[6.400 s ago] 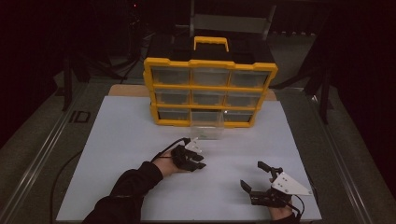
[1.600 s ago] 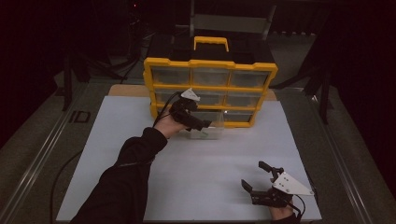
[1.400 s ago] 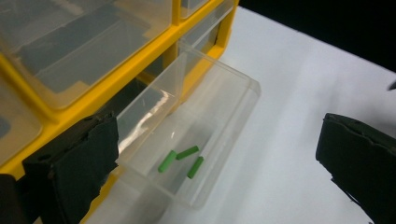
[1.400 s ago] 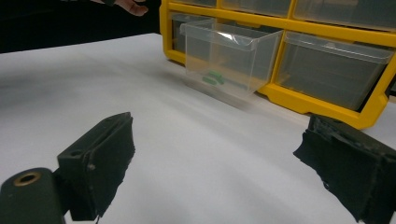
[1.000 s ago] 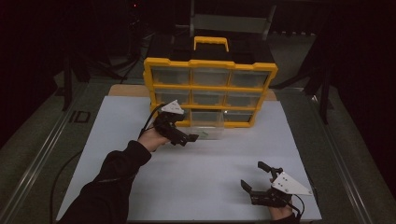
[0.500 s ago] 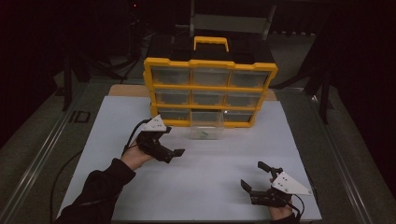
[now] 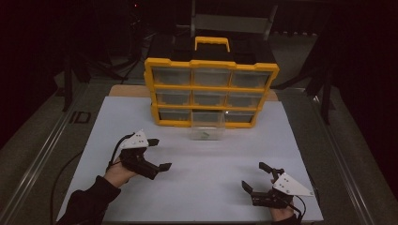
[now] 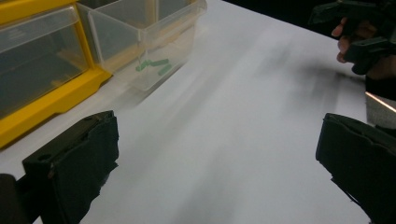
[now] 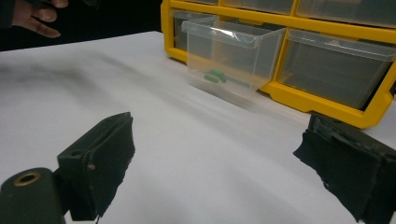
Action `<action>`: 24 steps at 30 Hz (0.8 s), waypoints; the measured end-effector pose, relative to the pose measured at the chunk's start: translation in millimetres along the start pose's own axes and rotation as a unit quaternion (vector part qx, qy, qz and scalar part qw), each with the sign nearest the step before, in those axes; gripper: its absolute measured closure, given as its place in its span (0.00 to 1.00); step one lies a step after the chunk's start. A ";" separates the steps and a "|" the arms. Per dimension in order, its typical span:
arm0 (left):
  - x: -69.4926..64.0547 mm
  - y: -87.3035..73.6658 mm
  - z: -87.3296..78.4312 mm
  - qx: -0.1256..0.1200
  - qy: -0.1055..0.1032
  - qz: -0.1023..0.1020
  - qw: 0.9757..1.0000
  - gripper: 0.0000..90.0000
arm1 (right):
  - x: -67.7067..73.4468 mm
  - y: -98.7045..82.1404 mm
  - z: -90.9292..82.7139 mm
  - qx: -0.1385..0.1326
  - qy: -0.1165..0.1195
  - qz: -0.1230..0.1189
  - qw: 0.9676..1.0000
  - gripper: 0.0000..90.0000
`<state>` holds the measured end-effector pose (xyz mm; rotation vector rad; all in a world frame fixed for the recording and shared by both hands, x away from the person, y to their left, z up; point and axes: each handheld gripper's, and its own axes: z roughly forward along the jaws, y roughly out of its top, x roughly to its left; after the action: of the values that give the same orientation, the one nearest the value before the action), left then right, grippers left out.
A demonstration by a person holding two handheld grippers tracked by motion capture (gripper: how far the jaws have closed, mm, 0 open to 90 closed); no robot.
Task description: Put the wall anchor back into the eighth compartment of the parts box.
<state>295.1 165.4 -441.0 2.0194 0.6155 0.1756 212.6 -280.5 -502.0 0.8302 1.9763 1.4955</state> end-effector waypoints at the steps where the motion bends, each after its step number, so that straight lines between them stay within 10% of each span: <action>1: -0.8 -1.9 -1.3 -0.001 0.000 -0.001 1.000 0.00 | -0.1 0.0 0.0 0.000 0.000 0.000 1.000 0.10; 24: -6.0 -69.2 -24.5 -0.040 0.006 -0.022 0.999 0.00 | 0.6 -0.5 0.5 0.000 0.000 -0.001 1.000 0.10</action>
<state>256.7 208.6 -486.6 1.9270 0.6497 0.1843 212.5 -279.9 -502.6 0.8271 1.9763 1.4945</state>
